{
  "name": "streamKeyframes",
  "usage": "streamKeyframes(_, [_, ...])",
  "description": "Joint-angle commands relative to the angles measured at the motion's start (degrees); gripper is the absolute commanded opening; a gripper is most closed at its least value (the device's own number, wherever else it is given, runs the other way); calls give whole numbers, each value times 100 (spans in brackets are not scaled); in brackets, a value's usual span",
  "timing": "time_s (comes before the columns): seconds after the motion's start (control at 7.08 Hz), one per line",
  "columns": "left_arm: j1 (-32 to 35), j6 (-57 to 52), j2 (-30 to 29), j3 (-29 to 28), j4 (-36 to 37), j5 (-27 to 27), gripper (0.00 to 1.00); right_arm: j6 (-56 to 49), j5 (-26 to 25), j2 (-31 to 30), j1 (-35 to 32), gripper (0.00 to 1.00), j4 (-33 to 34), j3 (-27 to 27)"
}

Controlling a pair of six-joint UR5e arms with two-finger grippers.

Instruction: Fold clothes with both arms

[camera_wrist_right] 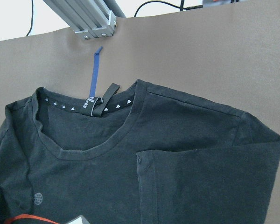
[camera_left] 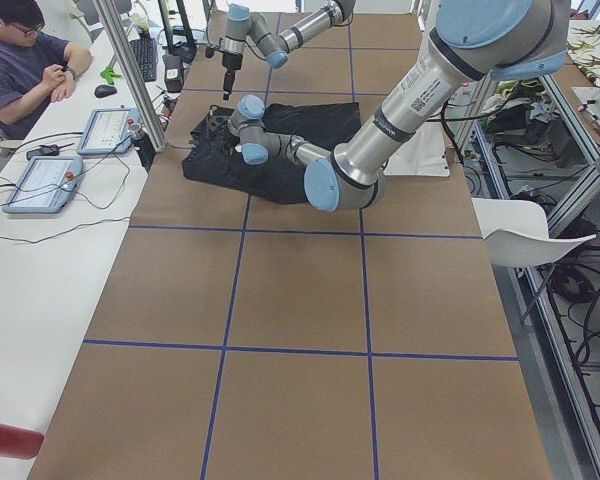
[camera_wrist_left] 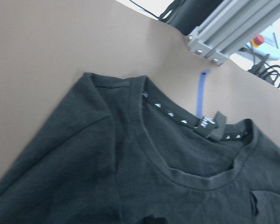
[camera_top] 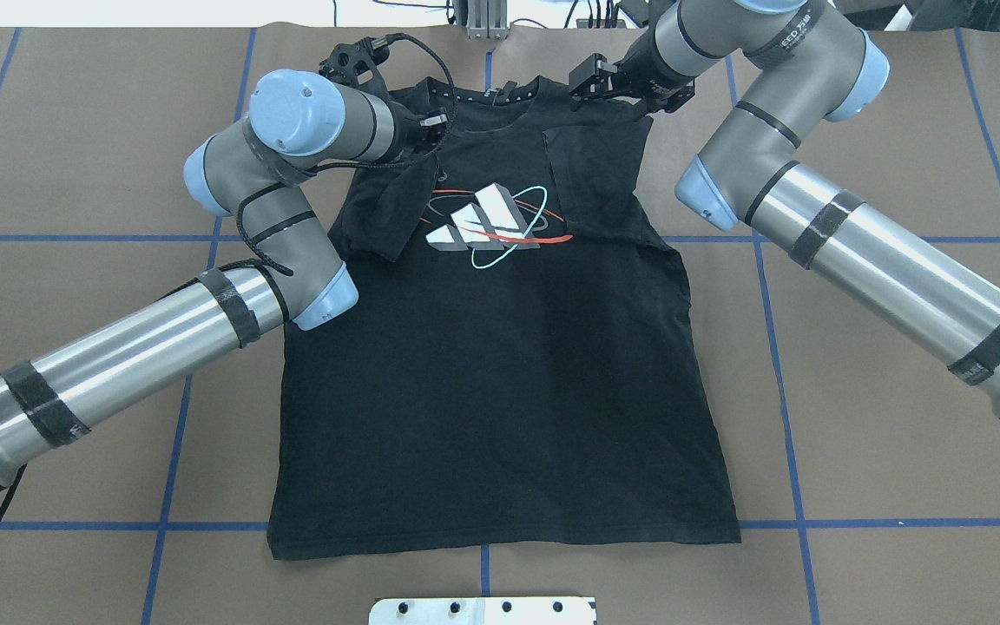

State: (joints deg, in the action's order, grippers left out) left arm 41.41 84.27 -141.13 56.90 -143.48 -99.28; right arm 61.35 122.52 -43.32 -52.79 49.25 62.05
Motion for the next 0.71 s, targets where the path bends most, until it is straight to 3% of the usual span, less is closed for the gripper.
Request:
streamKeyframes(0.0, [-124, 2, -20, 224, -22, -3, 0, -35, -9, -97, 14, 100, -3, 0])
streamKeyframes(0.28, [-255, -7, 33, 427, -22, -3, 0, -36, -44, -107, 67, 100, -12, 9])
streamKeyframes(0.42, [-282, -24, 42, 427, -31, -12, 65, -36, -53, -133, 67, 100, -12, 9])
streamKeyframes(0.57, [-317, -24, 50, 427, -48, 5, 100, -36, -53, -151, 67, 100, -38, 9])
